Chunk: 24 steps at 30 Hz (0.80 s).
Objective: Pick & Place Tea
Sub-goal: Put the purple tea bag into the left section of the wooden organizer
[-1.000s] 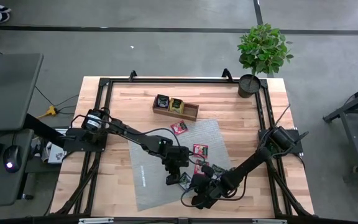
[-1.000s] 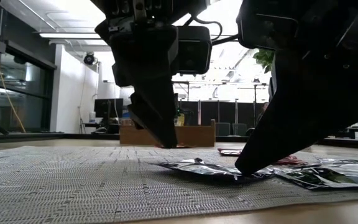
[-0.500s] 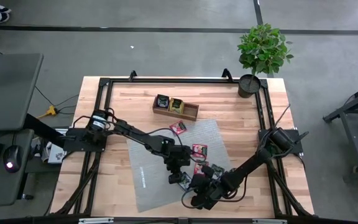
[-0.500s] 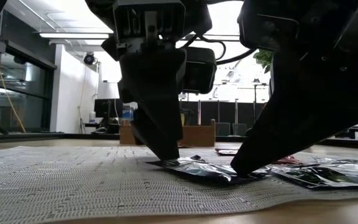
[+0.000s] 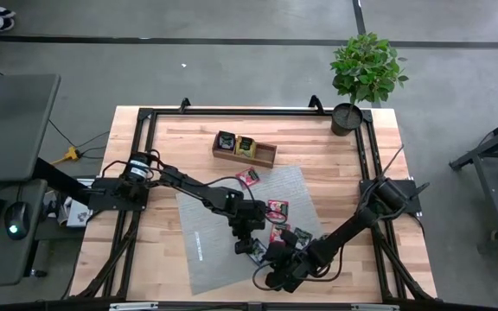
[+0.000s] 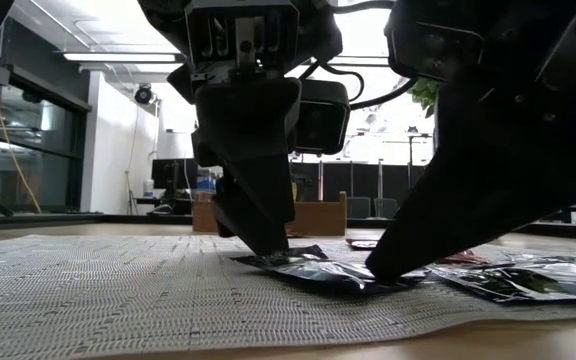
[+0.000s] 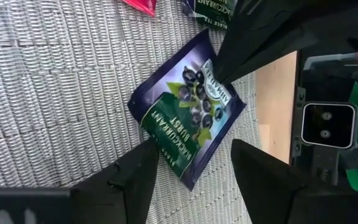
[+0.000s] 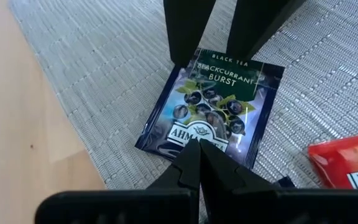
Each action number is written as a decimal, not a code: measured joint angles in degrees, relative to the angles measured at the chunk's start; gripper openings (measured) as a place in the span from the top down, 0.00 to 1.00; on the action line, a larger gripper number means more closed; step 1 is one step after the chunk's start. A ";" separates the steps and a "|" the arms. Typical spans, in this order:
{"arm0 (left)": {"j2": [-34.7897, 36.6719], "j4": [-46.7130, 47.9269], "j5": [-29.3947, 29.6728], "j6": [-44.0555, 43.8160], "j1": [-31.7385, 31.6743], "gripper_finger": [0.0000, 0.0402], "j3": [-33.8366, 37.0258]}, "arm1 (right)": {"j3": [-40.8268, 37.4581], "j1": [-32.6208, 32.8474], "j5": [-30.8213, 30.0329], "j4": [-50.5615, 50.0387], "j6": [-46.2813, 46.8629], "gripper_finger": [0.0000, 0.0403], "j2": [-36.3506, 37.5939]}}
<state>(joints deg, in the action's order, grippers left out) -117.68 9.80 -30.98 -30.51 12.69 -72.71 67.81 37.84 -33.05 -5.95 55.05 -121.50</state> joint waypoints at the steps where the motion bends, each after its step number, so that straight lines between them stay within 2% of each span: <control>1: -0.01 -0.03 -0.07 0.03 0.00 0.49 0.00 | 0.02 -0.13 -0.14 0.02 -0.01 1.00 -0.02; 21: -0.01 -0.24 0.23 0.20 0.02 0.49 0.07 | -0.09 -3.68 0.60 4.87 -5.68 1.00 -0.78; 24: -0.01 -0.21 0.84 0.27 0.04 0.53 0.07 | -0.10 -3.75 1.00 5.28 -6.24 1.00 -0.78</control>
<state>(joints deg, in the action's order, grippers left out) -117.69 9.60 -30.13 -30.24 12.73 -72.64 67.71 34.09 -32.05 -0.67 48.82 -122.28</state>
